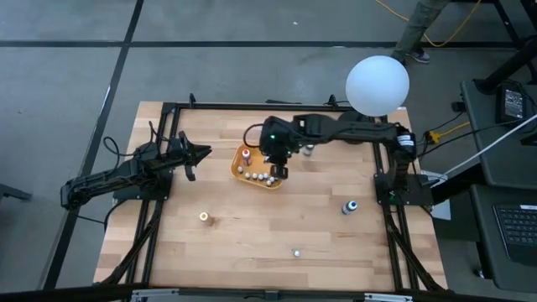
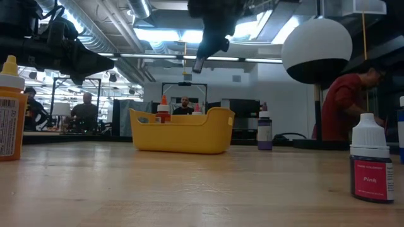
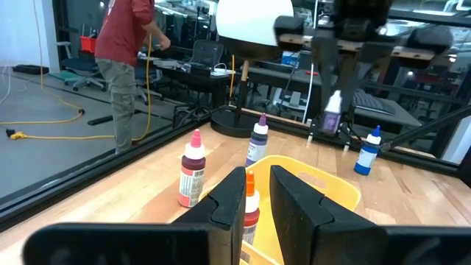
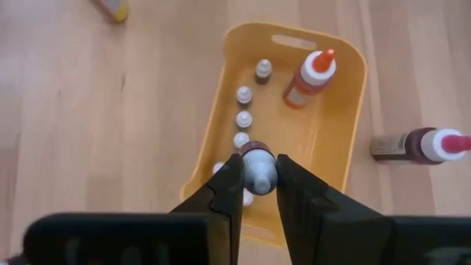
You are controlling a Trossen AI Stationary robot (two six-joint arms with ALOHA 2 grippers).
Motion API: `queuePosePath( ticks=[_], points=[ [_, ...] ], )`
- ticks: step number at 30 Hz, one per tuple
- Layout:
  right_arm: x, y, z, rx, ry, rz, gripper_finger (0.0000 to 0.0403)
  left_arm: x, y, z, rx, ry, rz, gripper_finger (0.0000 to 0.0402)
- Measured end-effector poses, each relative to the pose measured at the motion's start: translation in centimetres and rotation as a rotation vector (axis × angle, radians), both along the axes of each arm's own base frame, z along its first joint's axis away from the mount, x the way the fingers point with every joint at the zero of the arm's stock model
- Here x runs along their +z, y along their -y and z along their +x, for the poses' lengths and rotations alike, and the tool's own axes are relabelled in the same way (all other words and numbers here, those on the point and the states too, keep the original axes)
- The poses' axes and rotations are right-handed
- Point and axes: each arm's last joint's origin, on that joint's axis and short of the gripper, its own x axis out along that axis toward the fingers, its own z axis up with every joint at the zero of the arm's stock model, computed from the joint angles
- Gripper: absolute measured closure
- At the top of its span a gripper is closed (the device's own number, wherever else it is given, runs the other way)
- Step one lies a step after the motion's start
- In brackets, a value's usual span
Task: Pick & Place food coloring
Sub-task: Put the small purple food coloring bottle into the yellow bin
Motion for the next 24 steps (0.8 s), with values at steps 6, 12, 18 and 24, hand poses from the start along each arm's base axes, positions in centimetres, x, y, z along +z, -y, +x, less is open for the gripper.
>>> queuePosePath(
  ticks=[6,12,18,24],
  points=[
    [-0.6,0.6,1.9,-0.002,0.014,-0.004,0.0334,0.0,0.0,0.0,0.0,0.0,0.0,0.0343],
    [0.8,1.1,2.3,0.071,0.056,-0.056,0.0326,0.0,0.0,0.0,0.0,0.0,0.0,0.0343],
    [1.5,1.4,2.3,0.088,0.073,-0.075,0.033,0.0,0.0,0.0,0.0,0.0,0.0,0.0341],
    [1.4,1.4,2.1,0.126,0.054,-0.096,0.0327,0.0,0.0,0.0,0.0,0.0,0.0,0.0342]
  ],
)
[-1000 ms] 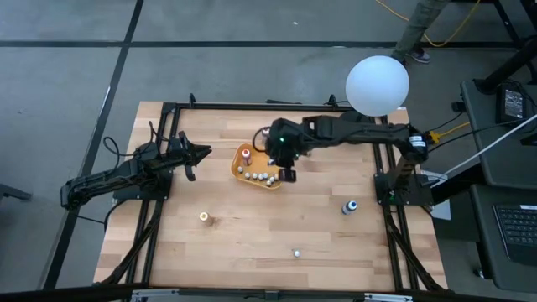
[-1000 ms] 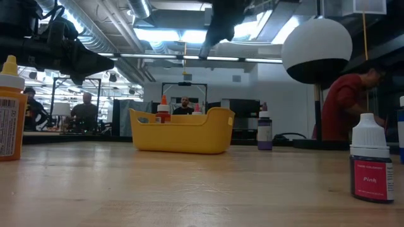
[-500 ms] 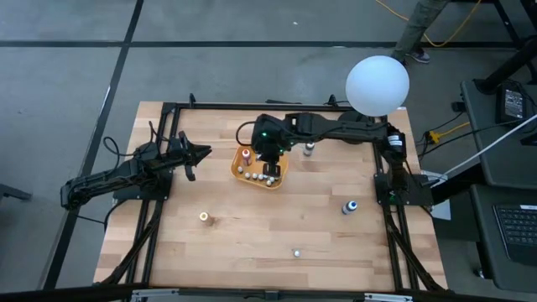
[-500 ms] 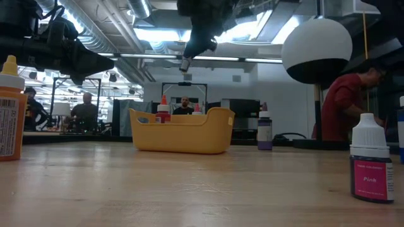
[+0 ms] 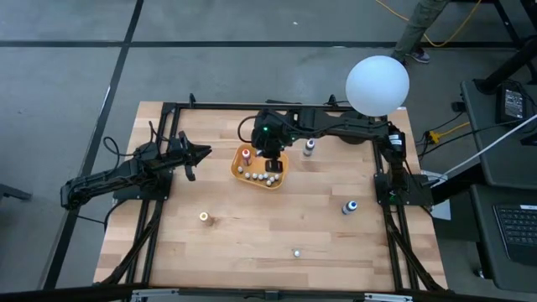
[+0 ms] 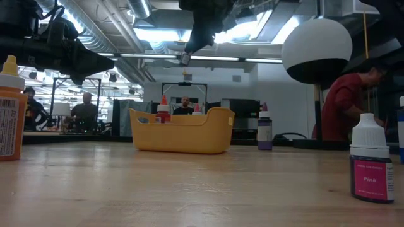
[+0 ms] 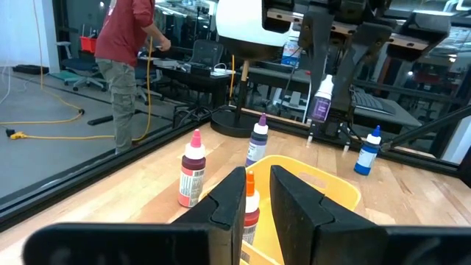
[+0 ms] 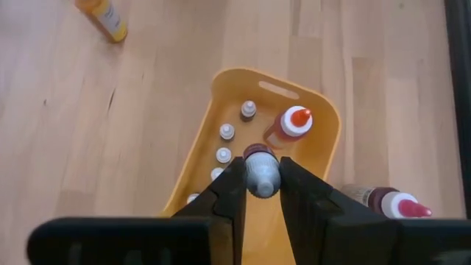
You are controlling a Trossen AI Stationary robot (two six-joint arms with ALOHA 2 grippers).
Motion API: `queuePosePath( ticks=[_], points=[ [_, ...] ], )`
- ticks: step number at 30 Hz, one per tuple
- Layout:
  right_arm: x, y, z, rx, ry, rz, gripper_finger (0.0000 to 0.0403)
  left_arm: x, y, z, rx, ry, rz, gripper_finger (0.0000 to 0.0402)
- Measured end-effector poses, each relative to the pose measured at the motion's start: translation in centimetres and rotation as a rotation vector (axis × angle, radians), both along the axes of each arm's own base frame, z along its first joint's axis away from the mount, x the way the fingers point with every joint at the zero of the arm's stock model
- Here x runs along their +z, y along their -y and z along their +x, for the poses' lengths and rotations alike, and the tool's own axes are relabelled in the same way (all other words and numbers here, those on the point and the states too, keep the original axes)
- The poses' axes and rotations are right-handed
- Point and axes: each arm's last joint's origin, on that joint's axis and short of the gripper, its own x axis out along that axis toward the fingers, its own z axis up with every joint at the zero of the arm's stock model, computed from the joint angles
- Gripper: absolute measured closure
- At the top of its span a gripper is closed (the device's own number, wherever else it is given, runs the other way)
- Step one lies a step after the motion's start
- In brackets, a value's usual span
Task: Pick & Place food coloring
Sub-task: Put the small purple food coloring bottle into the yellow bin
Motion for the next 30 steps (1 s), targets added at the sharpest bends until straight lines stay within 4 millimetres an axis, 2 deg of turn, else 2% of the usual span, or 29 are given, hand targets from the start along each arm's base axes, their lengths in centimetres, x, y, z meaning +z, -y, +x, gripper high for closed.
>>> queuePosePath(
  ticks=[25,30],
  points=[
    [-0.2,0.0,-0.3,0.023,-0.035,-0.01,0.0326,0.0,0.0,0.0,0.0,0.0,0.0,0.0344],
    [-1.1,0.2,0.2,0.026,-0.05,-0.01,0.0332,0.0,0.0,0.0,0.0,0.0,0.0,0.0341]
  ],
)
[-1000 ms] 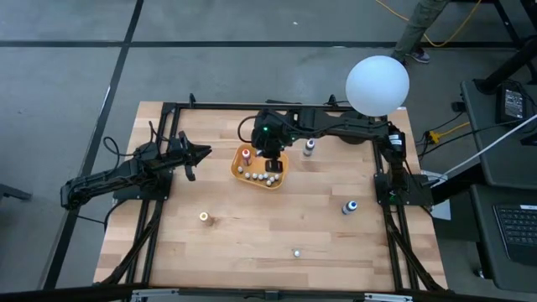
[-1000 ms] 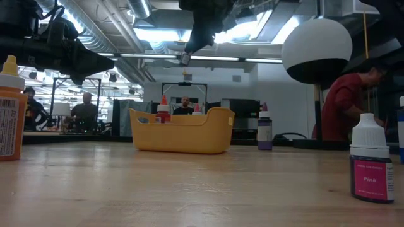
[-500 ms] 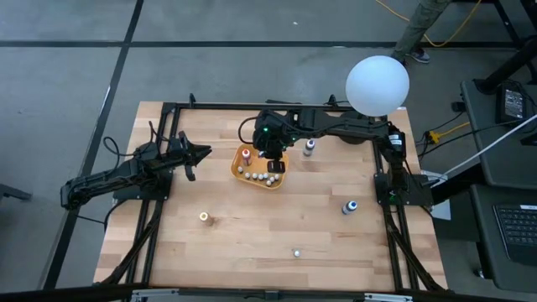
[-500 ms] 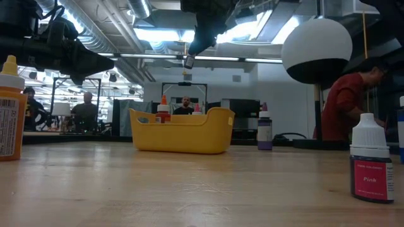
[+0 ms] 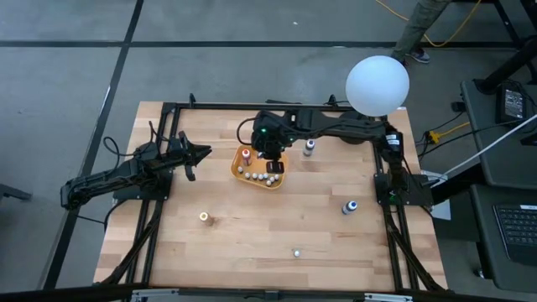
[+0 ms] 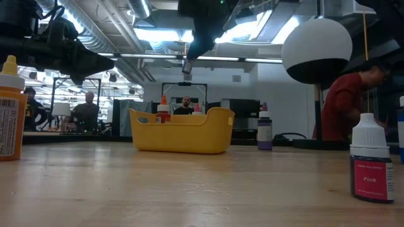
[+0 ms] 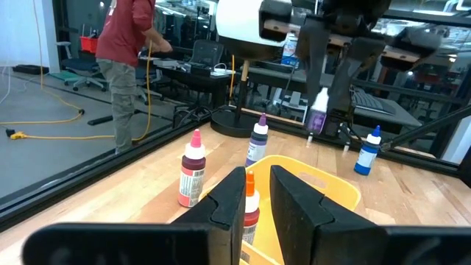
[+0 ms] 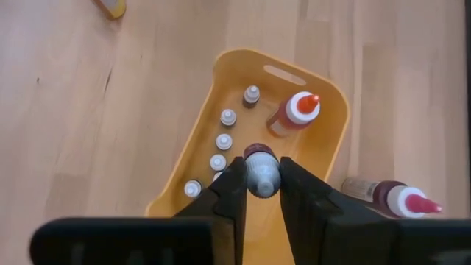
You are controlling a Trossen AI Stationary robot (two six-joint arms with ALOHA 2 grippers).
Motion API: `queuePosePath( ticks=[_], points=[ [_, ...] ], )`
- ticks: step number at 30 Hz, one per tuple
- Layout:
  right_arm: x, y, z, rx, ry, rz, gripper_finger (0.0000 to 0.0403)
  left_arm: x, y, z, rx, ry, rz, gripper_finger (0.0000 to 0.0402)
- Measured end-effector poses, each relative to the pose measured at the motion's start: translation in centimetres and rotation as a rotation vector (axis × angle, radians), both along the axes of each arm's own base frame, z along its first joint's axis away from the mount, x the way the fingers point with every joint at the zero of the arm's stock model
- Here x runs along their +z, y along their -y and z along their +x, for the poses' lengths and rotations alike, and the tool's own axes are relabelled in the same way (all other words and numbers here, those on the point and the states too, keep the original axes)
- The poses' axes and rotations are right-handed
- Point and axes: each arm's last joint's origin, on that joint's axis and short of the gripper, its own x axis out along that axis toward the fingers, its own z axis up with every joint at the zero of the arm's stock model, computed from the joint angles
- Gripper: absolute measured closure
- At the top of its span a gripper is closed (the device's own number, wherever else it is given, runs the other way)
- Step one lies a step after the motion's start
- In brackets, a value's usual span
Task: Pick & Place food coloring
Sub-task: Put the small purple food coloring bottle into the yellow bin
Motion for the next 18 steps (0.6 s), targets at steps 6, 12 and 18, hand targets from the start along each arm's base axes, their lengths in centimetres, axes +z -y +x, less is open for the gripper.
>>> queuePosePath(
  ticks=[6,12,18],
  points=[
    [-2.0,0.7,0.9,0.0,-0.041,0.024,0.0328,0.0,0.0,0.0,0.0,0.0,0.0,0.0344],
    [-4.5,1.4,2.0,-0.024,-0.089,0.038,0.0332,0.0,0.0,0.0,0.0,-0.001,0.0,0.0342],
    [-7.3,1.6,3.1,-0.041,-0.139,0.055,0.0327,0.0,0.0,0.0,0.0,-0.001,0.0,0.0343]
  ],
)
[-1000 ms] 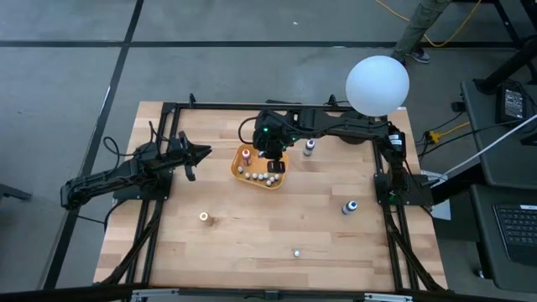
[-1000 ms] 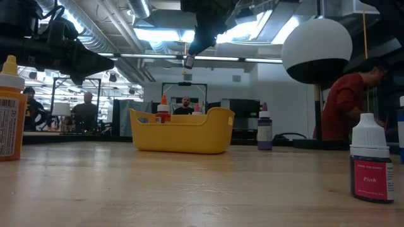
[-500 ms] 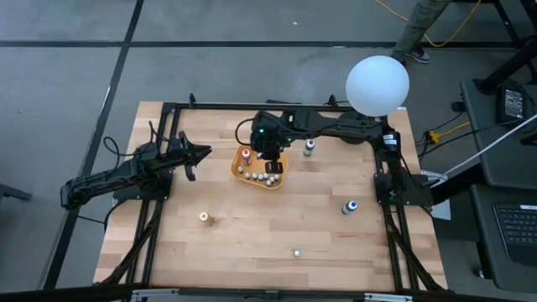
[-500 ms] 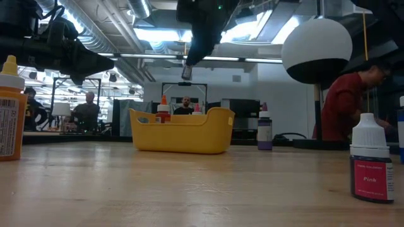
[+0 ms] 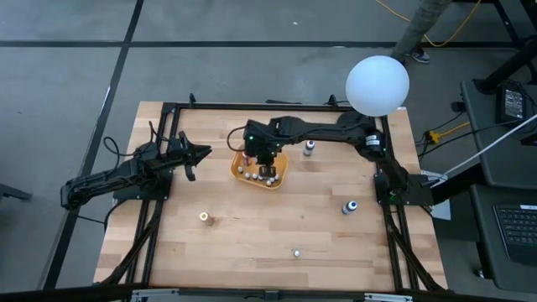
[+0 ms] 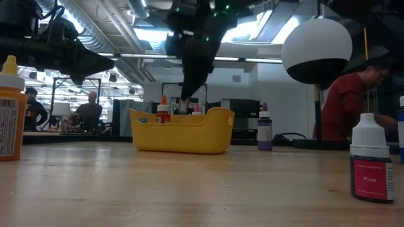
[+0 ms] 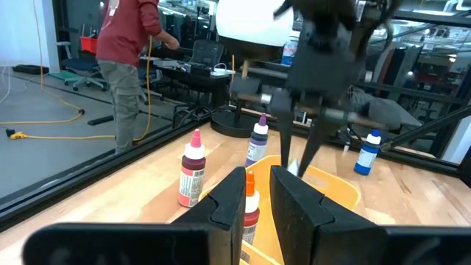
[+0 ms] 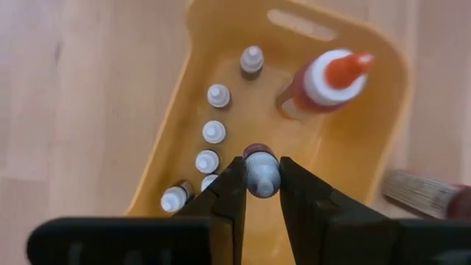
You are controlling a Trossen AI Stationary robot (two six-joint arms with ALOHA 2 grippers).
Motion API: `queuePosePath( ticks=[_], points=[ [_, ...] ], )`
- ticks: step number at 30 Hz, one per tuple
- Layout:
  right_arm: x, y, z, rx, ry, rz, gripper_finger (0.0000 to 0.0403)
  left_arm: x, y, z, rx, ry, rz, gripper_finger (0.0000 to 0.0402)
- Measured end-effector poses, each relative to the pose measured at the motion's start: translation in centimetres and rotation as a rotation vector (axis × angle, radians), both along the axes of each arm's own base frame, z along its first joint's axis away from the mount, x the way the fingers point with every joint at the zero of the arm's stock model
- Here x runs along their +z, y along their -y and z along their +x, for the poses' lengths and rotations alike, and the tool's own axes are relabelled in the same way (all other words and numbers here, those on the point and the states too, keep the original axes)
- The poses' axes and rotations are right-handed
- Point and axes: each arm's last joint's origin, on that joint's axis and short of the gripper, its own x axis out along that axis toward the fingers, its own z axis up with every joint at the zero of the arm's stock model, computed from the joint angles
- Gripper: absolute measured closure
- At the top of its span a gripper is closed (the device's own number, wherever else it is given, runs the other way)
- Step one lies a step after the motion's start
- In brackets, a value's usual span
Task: Pick & Place food coloring
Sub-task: Put the small purple food coloring bottle into the yellow bin
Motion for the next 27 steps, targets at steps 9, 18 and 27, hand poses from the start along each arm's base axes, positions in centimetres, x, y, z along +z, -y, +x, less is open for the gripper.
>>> queuePosePath(
  ticks=[9,18,27],
  points=[
    [-3.7,0.3,1.4,-0.045,-0.046,0.025,0.0329,0.0,0.0,0.0,0.0,0.0,0.0,0.0341],
    [-6.2,0.3,1.9,-0.073,-0.095,0.043,0.0333,0.0,0.0,0.0,0.0,0.0,0.0,0.0345],
    [-6.9,0.3,2.1,-0.086,-0.103,0.048,0.0331,0.0,0.0,0.0,0.0,0.0,0.0,0.0342]
  ],
)
